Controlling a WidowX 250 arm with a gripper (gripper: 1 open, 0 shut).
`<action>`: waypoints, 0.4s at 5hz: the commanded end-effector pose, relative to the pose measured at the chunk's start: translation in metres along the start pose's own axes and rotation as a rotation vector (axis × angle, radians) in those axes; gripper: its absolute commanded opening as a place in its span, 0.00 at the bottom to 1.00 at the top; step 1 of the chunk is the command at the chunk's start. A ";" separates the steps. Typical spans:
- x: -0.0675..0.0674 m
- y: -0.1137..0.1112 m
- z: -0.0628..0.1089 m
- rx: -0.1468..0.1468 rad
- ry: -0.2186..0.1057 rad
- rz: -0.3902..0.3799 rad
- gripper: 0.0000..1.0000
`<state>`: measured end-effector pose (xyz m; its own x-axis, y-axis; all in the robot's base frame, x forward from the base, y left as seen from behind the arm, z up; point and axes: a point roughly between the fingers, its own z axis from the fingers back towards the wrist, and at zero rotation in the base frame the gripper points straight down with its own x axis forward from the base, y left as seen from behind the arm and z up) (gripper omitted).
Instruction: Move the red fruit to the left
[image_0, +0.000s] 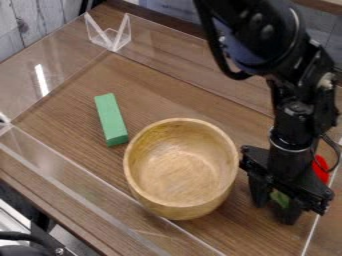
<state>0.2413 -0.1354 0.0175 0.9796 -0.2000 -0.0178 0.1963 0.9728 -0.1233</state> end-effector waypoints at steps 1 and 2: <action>0.001 0.000 0.009 -0.007 -0.032 0.074 0.00; 0.000 -0.002 0.019 -0.012 -0.049 0.140 0.00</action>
<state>0.2337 -0.1312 0.0201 0.9975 -0.0537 -0.0455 0.0482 0.9923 -0.1144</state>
